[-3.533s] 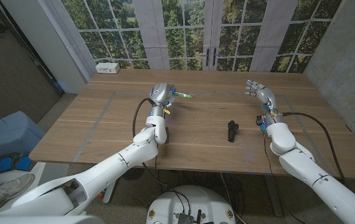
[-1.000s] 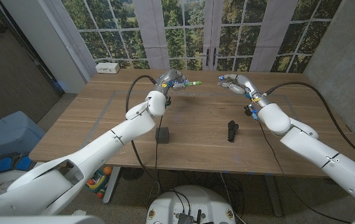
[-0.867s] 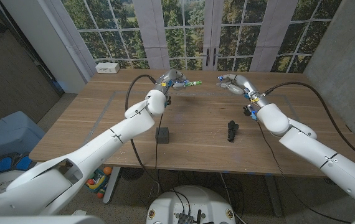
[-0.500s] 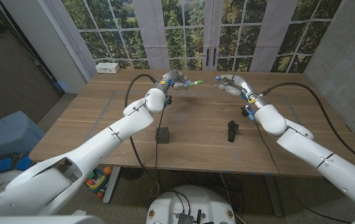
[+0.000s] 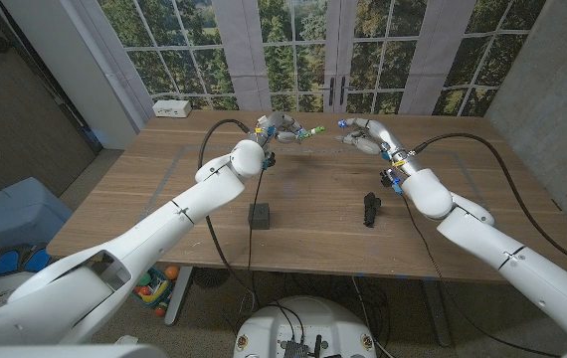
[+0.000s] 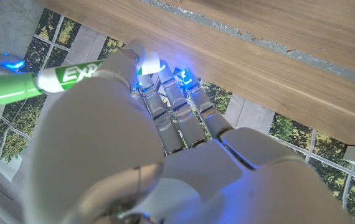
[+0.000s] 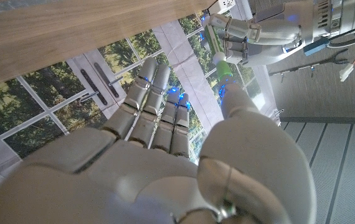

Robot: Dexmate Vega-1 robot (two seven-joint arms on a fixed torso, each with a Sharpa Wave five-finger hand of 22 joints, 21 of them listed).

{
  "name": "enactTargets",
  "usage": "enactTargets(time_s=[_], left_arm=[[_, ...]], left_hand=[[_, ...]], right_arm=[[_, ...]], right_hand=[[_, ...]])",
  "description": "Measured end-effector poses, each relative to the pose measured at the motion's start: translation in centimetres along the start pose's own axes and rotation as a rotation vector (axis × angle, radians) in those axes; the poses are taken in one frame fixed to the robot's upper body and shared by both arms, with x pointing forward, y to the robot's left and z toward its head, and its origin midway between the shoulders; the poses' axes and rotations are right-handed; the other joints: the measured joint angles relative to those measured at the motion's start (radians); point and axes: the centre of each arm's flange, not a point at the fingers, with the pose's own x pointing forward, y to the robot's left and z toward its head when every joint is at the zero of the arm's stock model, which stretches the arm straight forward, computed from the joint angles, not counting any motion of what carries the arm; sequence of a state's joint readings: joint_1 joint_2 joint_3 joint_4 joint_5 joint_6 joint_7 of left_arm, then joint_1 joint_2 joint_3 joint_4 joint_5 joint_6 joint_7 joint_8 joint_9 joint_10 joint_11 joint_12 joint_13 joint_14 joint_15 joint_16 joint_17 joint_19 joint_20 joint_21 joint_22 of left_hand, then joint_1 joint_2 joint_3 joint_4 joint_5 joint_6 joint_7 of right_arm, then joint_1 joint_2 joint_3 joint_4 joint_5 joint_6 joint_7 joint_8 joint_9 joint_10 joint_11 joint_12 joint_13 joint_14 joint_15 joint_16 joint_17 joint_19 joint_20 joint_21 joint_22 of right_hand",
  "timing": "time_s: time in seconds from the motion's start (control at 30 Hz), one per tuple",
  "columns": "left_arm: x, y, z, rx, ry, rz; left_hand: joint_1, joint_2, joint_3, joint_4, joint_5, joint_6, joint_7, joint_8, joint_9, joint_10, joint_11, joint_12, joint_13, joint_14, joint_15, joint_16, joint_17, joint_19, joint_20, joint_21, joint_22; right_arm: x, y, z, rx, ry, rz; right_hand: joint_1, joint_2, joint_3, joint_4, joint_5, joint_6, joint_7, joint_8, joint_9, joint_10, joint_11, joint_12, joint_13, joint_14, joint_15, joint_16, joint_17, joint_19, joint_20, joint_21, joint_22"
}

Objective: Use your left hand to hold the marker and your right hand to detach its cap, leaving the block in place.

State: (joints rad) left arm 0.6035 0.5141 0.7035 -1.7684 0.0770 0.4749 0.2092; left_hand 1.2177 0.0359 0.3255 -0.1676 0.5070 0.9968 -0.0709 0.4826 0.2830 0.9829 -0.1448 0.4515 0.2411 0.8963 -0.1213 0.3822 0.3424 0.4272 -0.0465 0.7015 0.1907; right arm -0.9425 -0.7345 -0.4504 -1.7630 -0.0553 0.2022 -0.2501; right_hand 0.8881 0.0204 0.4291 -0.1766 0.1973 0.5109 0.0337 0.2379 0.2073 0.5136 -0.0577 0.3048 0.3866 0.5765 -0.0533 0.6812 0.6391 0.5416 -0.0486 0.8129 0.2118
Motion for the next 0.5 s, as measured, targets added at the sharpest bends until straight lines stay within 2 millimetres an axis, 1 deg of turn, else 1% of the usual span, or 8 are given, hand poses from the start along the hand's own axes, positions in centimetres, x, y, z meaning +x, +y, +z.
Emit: enactTargets(time_s=[0.03, 0.1, 0.17, 0.23, 0.27, 0.33, 0.4, 0.5], left_arm=[[0.0, 0.0, 0.0, -0.001, 0.001, -0.001], [0.0, 0.1, 0.0, -0.002, 0.006, -0.003], [0.1, 0.0, 0.0, -0.002, 0.010, -0.010], [0.1, 0.0, 0.0, -0.005, 0.014, -0.014], [0.1, 0.0, 0.0, -0.003, 0.014, -0.016], [0.2, 0.0, 0.0, -0.004, 0.017, -0.019], [0.2, 0.0, 0.0, -0.004, 0.021, -0.024], [0.3, 0.0, 0.0, -0.003, 0.025, -0.030]], left_hand=[[0.000, 0.000, 0.000, 0.000, 0.000, 0.000, 0.000, 0.000, 0.000, 0.000, 0.000, 0.000, 0.000, 0.000, 0.000, 0.000, 0.000, 0.000, 0.000, 0.001, 0.000], [0.000, 0.000, 0.000, 0.000, 0.003, 0.000, 0.000, -0.002, 0.000, 0.000, 0.000, -0.002, 0.000, 0.000, 0.000, 0.000, 0.000, 0.000, 0.000, 0.001, 0.000], [0.000, 0.000, -0.001, -0.001, 0.004, 0.000, 0.000, -0.001, 0.000, 0.000, 0.000, -0.004, 0.000, 0.000, 0.000, -0.004, 0.000, 0.000, 0.000, 0.001, 0.000], [0.000, 0.000, -0.001, -0.001, 0.004, 0.000, 0.000, 0.001, 0.000, 0.000, 0.000, -0.004, 0.000, 0.000, 0.000, -0.007, 0.000, -0.004, 0.004, 0.001, 0.000], [0.000, 0.000, -0.001, -0.001, 0.004, 0.000, 0.000, 0.002, 0.001, 0.000, 0.000, -0.004, 0.000, 0.000, 0.000, -0.007, 0.000, -0.004, 0.004, 0.001, 0.000], [0.000, 0.000, -0.001, -0.001, 0.004, 0.000, 0.000, 0.002, 0.001, 0.000, 0.000, -0.004, 0.000, 0.000, 0.000, -0.007, 0.000, -0.004, 0.004, 0.001, 0.000], [0.000, 0.000, -0.001, -0.001, 0.004, -0.004, 0.004, 0.002, 0.001, 0.001, -0.001, -0.006, 0.002, 0.000, 0.000, -0.007, 0.000, -0.005, 0.003, 0.001, 0.000], [0.000, 0.000, -0.001, -0.001, 0.009, -0.005, 0.005, 0.002, 0.003, 0.001, -0.001, -0.006, 0.003, 0.000, 0.000, -0.007, 0.000, -0.007, 0.000, 0.005, 0.000]], right_arm=[[0.0, 0.0, 0.1, -0.001, -0.007, -0.003], [0.1, 0.2, 0.0, 0.001, -0.011, -0.009], [0.1, 0.3, 0.3, -0.003, -0.031, -0.018], [0.2, 0.4, 0.2, 0.000, -0.031, -0.020], [0.2, 0.5, 0.5, -0.009, -0.047, -0.026], [0.4, 0.6, 0.6, -0.011, -0.055, -0.028], [0.5, 0.7, 0.8, -0.015, -0.064, -0.030], [0.7, 0.9, 1.1, -0.026, -0.078, -0.029]], right_hand=[[0.006, -0.006, 0.000, 0.000, 0.000, 0.002, -0.001, 0.000, 0.000, 0.005, 0.003, 0.005, 0.001, 0.007, 0.000, 0.000, 0.001, 0.003, -0.003, 0.004, 0.000], [0.016, 0.005, 0.003, -0.001, -0.005, 0.014, 0.000, 0.006, 0.000, 0.023, 0.002, 0.014, 0.005, 0.024, -0.004, 0.004, 0.004, 0.013, -0.001, 0.013, 0.000], [0.028, 0.017, 0.010, -0.001, -0.005, 0.020, -0.006, 0.008, 0.000, 0.034, -0.002, 0.017, 0.008, 0.035, -0.003, 0.012, 0.009, 0.021, -0.007, 0.022, 0.004], [0.036, 0.011, 0.010, -0.001, -0.005, 0.029, -0.007, 0.012, 0.003, 0.039, -0.007, 0.022, 0.011, 0.048, -0.008, 0.015, 0.012, 0.031, -0.004, 0.029, 0.005], [0.045, 0.021, 0.010, -0.001, -0.005, 0.033, -0.004, 0.014, 0.005, 0.048, -0.008, 0.025, 0.014, 0.053, -0.004, 0.015, 0.015, 0.032, -0.003, 0.035, 0.005], [0.048, 0.022, 0.014, -0.005, -0.005, 0.040, -0.007, 0.017, 0.005, 0.058, -0.012, 0.029, 0.017, 0.063, -0.007, 0.015, 0.017, 0.042, -0.007, 0.042, 0.005], [0.074, 0.013, 0.017, -0.002, -0.005, 0.043, -0.004, 0.017, 0.005, 0.058, -0.012, 0.032, 0.020, 0.063, -0.007, 0.015, 0.017, 0.042, -0.007, 0.042, 0.005], [0.074, 0.013, 0.018, -0.001, -0.008, 0.043, -0.004, 0.017, 0.005, 0.058, -0.012, 0.032, 0.020, 0.064, -0.008, 0.015, 0.015, 0.042, -0.007, 0.050, 0.005]])
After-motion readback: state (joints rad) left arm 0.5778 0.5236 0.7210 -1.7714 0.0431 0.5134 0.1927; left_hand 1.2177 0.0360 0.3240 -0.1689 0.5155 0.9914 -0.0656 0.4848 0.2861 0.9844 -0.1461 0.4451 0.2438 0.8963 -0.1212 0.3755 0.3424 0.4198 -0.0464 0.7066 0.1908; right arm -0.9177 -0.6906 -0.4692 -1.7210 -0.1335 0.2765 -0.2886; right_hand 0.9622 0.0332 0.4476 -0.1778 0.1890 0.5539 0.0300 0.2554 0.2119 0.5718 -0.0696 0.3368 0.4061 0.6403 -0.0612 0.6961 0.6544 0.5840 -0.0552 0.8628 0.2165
